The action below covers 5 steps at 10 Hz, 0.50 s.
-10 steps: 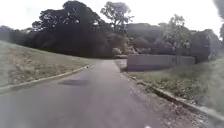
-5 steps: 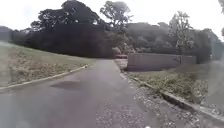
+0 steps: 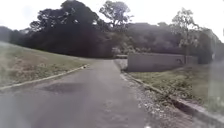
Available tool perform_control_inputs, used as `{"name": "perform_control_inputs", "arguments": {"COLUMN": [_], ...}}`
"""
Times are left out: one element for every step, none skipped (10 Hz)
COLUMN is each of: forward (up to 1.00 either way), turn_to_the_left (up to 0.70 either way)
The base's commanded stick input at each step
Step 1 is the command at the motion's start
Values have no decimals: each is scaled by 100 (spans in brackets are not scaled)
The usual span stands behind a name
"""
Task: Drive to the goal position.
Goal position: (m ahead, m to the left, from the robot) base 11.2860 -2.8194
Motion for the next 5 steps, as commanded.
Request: {"name": "perform_control_inputs", "arguments": {"forward": [70, 70, 70, 70, 70], "turn_to_the_left": [0, 0, 0, 0, 0]}}
